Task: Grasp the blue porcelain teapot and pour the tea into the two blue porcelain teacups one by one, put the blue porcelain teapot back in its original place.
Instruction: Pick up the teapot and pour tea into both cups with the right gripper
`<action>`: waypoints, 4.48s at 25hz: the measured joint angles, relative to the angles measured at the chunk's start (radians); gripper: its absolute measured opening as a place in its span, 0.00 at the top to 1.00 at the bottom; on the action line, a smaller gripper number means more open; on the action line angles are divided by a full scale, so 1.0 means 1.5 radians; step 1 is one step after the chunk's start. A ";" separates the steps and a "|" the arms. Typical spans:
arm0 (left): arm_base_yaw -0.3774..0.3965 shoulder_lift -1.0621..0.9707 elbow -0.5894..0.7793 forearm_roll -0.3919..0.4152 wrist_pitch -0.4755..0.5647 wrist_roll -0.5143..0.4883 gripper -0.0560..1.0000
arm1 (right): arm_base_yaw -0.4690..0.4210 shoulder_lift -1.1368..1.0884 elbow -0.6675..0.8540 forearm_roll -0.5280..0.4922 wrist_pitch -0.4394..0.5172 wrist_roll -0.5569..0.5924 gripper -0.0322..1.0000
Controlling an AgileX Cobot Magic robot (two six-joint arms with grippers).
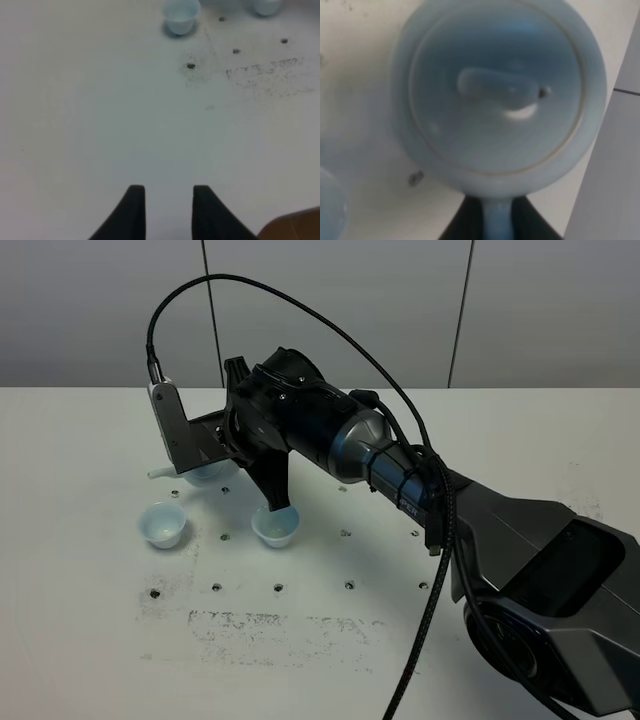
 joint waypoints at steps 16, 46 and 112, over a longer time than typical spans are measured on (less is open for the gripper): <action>0.000 0.000 0.000 0.000 0.000 0.000 0.67 | 0.026 0.020 0.000 -0.093 0.011 -0.018 0.91; 0.000 0.000 0.000 0.000 0.000 0.000 0.67 | 0.072 0.028 0.000 -0.280 0.007 -0.051 0.91; 0.000 0.000 0.000 0.000 0.000 0.000 0.67 | 0.094 0.022 0.000 -0.358 -0.008 -0.094 0.91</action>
